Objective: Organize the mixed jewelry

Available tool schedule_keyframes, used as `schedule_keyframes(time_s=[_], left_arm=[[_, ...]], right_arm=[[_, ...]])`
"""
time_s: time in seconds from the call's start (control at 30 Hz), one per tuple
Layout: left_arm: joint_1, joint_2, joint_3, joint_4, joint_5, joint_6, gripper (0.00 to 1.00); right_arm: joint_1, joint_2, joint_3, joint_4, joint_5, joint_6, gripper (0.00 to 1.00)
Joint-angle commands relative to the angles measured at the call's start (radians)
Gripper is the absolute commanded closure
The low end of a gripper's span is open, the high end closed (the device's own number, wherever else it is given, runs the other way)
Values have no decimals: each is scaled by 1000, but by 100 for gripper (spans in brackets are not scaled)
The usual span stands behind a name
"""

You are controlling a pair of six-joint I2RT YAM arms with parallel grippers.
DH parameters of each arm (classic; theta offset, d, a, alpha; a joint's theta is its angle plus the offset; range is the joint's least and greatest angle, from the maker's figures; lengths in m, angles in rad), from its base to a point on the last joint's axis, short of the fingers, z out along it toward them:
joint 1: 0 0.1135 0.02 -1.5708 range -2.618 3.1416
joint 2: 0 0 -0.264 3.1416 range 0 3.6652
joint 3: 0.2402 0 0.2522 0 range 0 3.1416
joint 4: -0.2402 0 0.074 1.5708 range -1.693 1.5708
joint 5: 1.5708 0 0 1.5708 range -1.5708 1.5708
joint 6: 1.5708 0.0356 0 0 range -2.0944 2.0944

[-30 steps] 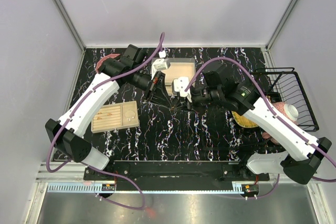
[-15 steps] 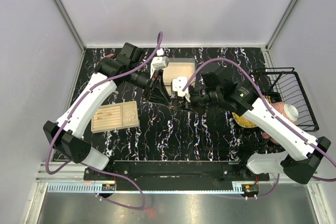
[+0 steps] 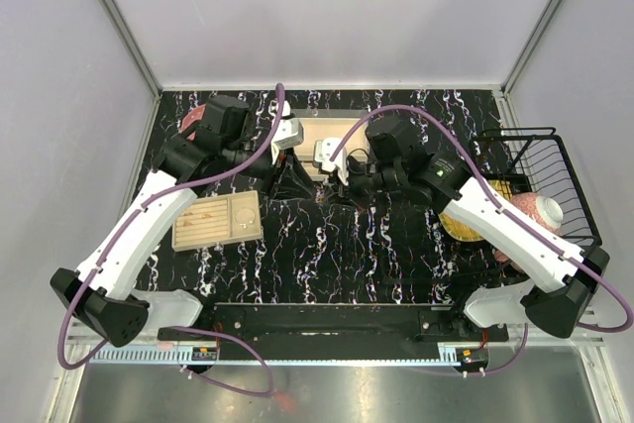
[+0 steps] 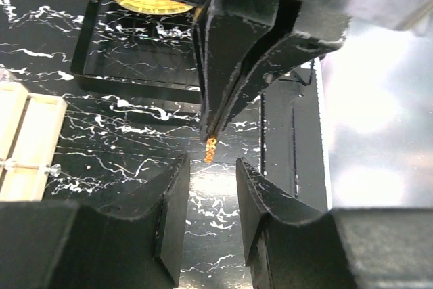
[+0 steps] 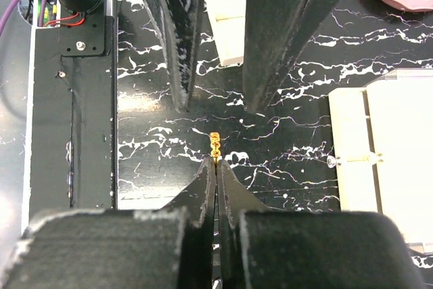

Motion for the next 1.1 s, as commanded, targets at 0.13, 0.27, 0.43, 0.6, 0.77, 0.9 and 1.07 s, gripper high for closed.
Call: schedule_keyframes(time_s=[0.13,0.27,0.43,0.6,0.77,0.9,1.07], left_arm=[[-10,-46,-79,208,-103,-66,63],[-13,-44,-104,244,-89,-86,63],[-21,-40,-116,265,-69,-107,63],[-24,-43,-121,268,-58,-112,63],[-24,-51,-124,268,-61,-111,63],[-24,-51,-130,276,-55,-115,63],[-27,-51,-140,291,-44,-123,63]], right_arm=[[0,-4,69,42,12,45,100],[-2,-9,69,46,19,48,100],[-5,-13,58,55,30,54,100],[-7,-18,51,61,38,57,100],[-7,-22,41,66,56,55,100],[-11,-25,47,67,53,63,100],[-14,-19,57,70,58,68,100]])
